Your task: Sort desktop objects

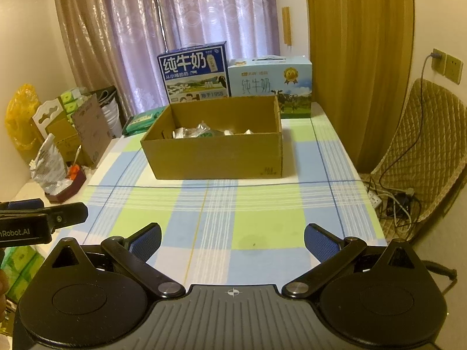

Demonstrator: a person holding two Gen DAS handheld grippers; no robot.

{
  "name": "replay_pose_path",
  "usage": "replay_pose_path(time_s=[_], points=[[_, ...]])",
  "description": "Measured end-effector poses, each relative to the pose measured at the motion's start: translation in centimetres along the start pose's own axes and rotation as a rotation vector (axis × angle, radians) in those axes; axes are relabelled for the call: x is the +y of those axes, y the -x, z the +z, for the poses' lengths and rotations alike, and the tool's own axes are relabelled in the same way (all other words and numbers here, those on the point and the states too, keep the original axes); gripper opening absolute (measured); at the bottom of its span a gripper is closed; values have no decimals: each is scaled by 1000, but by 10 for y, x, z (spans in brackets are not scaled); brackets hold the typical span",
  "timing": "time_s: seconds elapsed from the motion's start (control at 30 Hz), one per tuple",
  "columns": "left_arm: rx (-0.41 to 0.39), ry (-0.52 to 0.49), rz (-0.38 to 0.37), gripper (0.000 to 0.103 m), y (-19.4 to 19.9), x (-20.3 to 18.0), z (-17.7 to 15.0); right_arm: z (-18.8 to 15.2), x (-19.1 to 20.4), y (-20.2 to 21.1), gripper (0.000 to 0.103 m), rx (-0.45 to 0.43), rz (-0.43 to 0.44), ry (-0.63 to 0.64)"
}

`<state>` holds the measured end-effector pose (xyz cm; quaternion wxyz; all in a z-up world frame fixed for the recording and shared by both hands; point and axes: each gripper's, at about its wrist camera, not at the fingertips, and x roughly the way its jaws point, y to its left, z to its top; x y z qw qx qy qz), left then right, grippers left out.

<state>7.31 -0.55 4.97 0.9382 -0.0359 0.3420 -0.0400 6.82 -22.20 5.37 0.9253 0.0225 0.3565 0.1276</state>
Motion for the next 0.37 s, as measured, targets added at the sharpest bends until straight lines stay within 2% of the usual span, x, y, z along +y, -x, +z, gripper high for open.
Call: replay_pose_path(time_s=[0.37], points=[[6,-12,-9,102,-5,-3,-2,-4,-5,-2,101,5,-2,-20]])
